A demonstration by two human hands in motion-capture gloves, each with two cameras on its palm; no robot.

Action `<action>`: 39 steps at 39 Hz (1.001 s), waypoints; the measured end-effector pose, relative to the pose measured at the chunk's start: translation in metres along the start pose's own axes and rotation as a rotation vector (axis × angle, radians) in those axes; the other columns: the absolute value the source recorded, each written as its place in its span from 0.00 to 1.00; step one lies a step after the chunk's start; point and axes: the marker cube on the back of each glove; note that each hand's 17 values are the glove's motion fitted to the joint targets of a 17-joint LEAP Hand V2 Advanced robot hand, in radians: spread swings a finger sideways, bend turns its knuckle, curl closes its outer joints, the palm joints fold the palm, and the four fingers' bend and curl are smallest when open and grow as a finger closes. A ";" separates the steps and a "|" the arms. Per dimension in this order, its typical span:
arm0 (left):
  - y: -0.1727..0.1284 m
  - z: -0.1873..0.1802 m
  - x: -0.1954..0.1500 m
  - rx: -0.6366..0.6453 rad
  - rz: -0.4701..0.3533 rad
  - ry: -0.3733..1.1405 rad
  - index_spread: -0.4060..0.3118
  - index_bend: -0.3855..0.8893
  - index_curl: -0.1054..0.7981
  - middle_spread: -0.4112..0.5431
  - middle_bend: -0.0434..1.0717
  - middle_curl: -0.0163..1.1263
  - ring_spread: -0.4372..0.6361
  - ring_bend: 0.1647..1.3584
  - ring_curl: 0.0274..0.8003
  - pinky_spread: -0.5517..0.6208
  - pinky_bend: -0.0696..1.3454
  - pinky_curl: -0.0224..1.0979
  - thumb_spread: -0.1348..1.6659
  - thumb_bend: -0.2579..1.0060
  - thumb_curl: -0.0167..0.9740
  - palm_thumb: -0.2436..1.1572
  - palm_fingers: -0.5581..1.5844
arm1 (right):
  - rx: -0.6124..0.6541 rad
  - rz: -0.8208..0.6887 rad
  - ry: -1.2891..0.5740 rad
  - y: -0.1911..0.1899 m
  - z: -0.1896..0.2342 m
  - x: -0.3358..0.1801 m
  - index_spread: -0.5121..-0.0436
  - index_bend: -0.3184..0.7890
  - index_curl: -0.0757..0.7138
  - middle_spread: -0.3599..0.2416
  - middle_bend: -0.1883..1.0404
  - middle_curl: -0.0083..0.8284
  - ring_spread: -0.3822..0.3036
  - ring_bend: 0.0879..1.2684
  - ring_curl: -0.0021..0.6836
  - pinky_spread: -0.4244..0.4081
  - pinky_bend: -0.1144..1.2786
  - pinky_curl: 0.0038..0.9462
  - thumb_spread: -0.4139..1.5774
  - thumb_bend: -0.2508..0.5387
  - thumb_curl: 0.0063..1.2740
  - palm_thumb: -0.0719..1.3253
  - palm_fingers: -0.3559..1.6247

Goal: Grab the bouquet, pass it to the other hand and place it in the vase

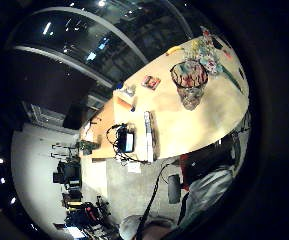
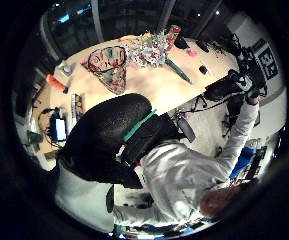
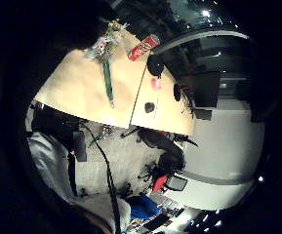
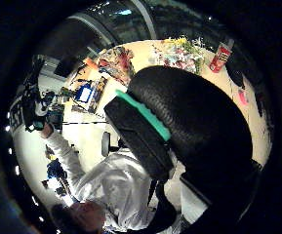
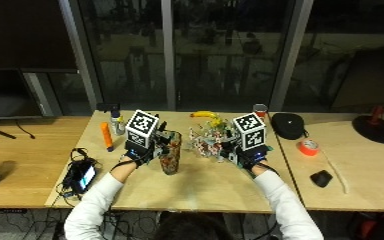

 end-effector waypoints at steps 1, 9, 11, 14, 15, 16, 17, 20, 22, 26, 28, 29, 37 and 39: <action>0.000 0.000 0.000 0.000 0.000 0.004 0.52 0.50 0.20 0.58 0.17 0.03 0.59 0.09 0.00 0.65 0.19 0.04 0.29 0.24 0.06 0.24 0.29 | -0.001 -0.001 -0.004 0.001 0.000 0.000 0.72 0.31 0.09 0.62 0.34 0.07 0.59 0.25 0.11 0.65 0.42 0.11 0.42 0.48 0.02 0.20 0.38; -0.005 0.003 0.009 -0.033 0.008 0.042 0.49 0.50 0.29 0.69 0.19 0.08 0.76 0.13 0.06 0.80 0.19 0.10 0.48 0.21 0.12 0.26 0.27 | -0.024 0.006 -0.079 0.007 0.004 0.009 0.46 0.35 0.16 0.63 0.37 0.19 0.61 0.32 0.26 0.76 0.48 0.23 0.64 0.44 0.05 0.19 0.34; -0.006 0.007 0.011 -0.045 0.016 0.046 0.49 0.50 0.31 0.70 0.19 0.08 0.79 0.14 0.07 0.82 0.19 0.11 0.51 0.21 0.14 0.26 0.26 | -0.032 0.014 -0.098 0.008 0.006 0.013 0.43 0.36 0.16 0.63 0.37 0.21 0.61 0.33 0.28 0.77 0.49 0.25 0.67 0.42 0.05 0.19 0.34; -0.008 0.015 0.013 -0.058 0.032 0.070 0.49 0.49 0.34 0.72 0.20 0.10 0.82 0.14 0.08 0.85 0.19 0.12 0.54 0.20 0.16 0.26 0.26 | -0.041 0.026 -0.118 0.006 0.008 0.018 0.39 0.36 0.17 0.64 0.38 0.23 0.61 0.34 0.30 0.78 0.49 0.26 0.71 0.41 0.07 0.19 0.33; -0.008 0.017 0.014 -0.059 0.039 0.085 0.49 0.49 0.35 0.72 0.20 0.10 0.83 0.15 0.08 0.85 0.19 0.13 0.55 0.19 0.16 0.26 0.26 | -0.043 0.030 -0.120 0.004 0.009 0.020 0.38 0.37 0.18 0.64 0.38 0.24 0.62 0.34 0.31 0.79 0.50 0.27 0.72 0.40 0.07 0.19 0.33; -0.008 0.019 0.015 -0.058 0.047 0.104 0.49 0.49 0.35 0.73 0.20 0.11 0.84 0.15 0.09 0.86 0.19 0.13 0.55 0.19 0.17 0.26 0.26 | -0.045 0.035 -0.123 0.002 0.011 0.021 0.38 0.37 0.18 0.64 0.38 0.25 0.62 0.35 0.31 0.79 0.50 0.27 0.72 0.40 0.07 0.19 0.32; -0.007 0.021 0.016 -0.054 0.056 0.128 0.49 0.49 0.36 0.73 0.20 0.11 0.85 0.15 0.09 0.86 0.19 0.14 0.56 0.19 0.17 0.26 0.26 | -0.048 0.040 -0.126 0.000 0.012 0.022 0.37 0.38 0.18 0.64 0.38 0.25 0.62 0.35 0.31 0.79 0.50 0.27 0.73 0.39 0.08 0.19 0.32; -0.005 0.026 0.023 -0.049 0.078 0.216 0.51 0.46 0.37 0.73 0.22 0.13 0.85 0.18 0.11 0.87 0.18 0.15 0.58 0.19 0.19 0.28 0.27 | -0.061 0.057 -0.137 -0.006 0.017 0.025 0.34 0.39 0.20 0.63 0.38 0.27 0.62 0.35 0.32 0.80 0.50 0.29 0.75 0.38 0.08 0.19 0.33; -0.002 0.031 0.029 -0.069 0.085 0.264 0.54 0.44 0.38 0.71 0.25 0.15 0.85 0.20 0.12 0.87 0.18 0.15 0.61 0.22 0.21 0.32 0.30 | -0.067 0.070 -0.143 -0.009 0.021 0.027 0.33 0.38 0.21 0.63 0.38 0.28 0.62 0.35 0.33 0.79 0.50 0.29 0.76 0.38 0.09 0.20 0.33; -0.001 0.038 0.040 -0.133 0.105 0.316 0.56 0.43 0.39 0.69 0.26 0.17 0.83 0.22 0.15 0.86 0.18 0.17 0.64 0.23 0.23 0.36 0.31 | -0.086 0.120 -0.143 -0.015 0.030 0.035 0.33 0.35 0.20 0.65 0.38 0.31 0.62 0.39 0.36 0.79 0.51 0.30 0.78 0.37 0.11 0.22 0.34; -0.002 0.042 0.045 -0.152 0.121 0.333 0.58 0.42 0.39 0.69 0.26 0.19 0.83 0.23 0.16 0.86 0.19 0.18 0.66 0.23 0.24 0.37 0.30 | -0.103 0.156 -0.149 -0.019 0.036 0.042 0.36 0.33 0.19 0.66 0.41 0.33 0.62 0.41 0.38 0.79 0.52 0.31 0.78 0.39 0.12 0.25 0.35; -0.002 0.044 0.048 -0.154 0.130 0.340 0.58 0.42 0.39 0.69 0.26 0.19 0.84 0.23 0.17 0.86 0.19 0.18 0.66 0.23 0.24 0.38 0.30 | -0.112 0.173 -0.157 -0.021 0.040 0.047 0.36 0.33 0.19 0.66 0.41 0.33 0.63 0.42 0.38 0.79 0.52 0.31 0.78 0.38 0.13 0.25 0.35; -0.002 0.049 0.058 -0.131 0.175 0.399 0.61 0.43 0.41 0.68 0.24 0.22 0.83 0.24 0.19 0.86 0.20 0.21 0.68 0.20 0.26 0.38 0.28 | -0.160 0.365 -0.306 -0.052 0.085 0.106 0.53 0.32 0.16 0.70 0.44 0.38 0.64 0.48 0.44 0.79 0.55 0.34 0.78 0.38 0.17 0.32 0.35; 0.000 0.049 0.062 -0.142 0.195 0.456 0.61 0.42 0.41 0.68 0.23 0.22 0.83 0.25 0.20 0.86 0.20 0.22 0.69 0.19 0.26 0.38 0.28 | -0.169 0.434 -0.334 -0.059 0.100 0.124 0.55 0.32 0.16 0.70 0.44 0.38 0.64 0.49 0.45 0.78 0.57 0.35 0.78 0.38 0.18 0.34 0.36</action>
